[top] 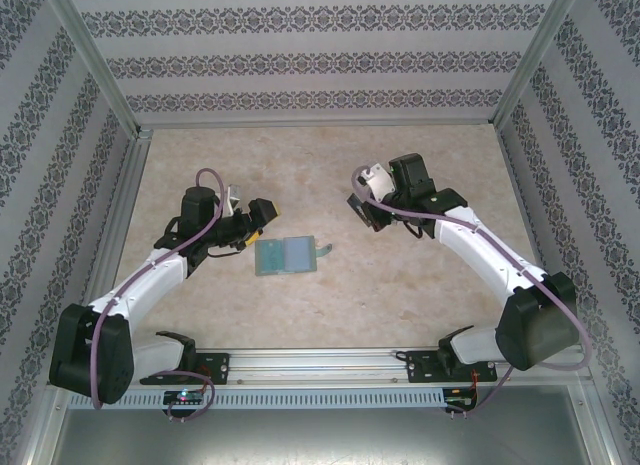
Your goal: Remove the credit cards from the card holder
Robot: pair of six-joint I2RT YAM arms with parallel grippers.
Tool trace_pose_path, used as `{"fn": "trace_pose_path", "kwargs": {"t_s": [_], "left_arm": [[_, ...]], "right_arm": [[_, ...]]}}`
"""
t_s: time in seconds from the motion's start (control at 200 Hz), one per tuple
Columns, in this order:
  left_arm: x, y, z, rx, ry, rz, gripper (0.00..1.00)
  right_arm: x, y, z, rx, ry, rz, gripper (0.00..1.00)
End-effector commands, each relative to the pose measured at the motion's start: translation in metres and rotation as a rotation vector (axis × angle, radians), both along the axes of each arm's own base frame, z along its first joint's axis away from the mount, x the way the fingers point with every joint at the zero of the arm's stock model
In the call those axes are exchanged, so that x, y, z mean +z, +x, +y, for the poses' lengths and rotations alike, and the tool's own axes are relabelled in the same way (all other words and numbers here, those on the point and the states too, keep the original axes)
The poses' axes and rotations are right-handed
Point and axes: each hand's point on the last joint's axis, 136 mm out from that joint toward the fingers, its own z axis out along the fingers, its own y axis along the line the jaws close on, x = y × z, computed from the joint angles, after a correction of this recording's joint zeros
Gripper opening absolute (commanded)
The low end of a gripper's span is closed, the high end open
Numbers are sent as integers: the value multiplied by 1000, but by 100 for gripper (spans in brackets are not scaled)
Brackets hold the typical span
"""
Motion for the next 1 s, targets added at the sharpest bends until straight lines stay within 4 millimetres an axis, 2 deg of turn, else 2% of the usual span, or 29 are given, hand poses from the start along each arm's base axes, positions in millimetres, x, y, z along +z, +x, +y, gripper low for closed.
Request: {"fn": "trace_pose_path", "kwargs": {"t_s": [0.0, 0.185, 0.38, 0.58, 0.859, 0.994], "left_arm": [[10, -2, 3, -14, 33, -44, 99], [15, -4, 4, -23, 44, -60, 99], [12, -6, 4, -26, 41, -53, 99], [12, -7, 5, -21, 50, -48, 100], [9, -8, 7, -19, 68, -41, 100], [7, -7, 7, -17, 73, -39, 99]], "right_arm": [[6, 10, -25, 105, -258, -130, 0], [-7, 28, -39, 185, -431, -195, 0], [-16, 51, -46, 238, -506, -235, 0], [-26, 68, -51, 262, -503, -219, 0], [-50, 74, -47, 299, -495, -153, 0], [-52, 71, -46, 301, -474, -138, 0]]}}
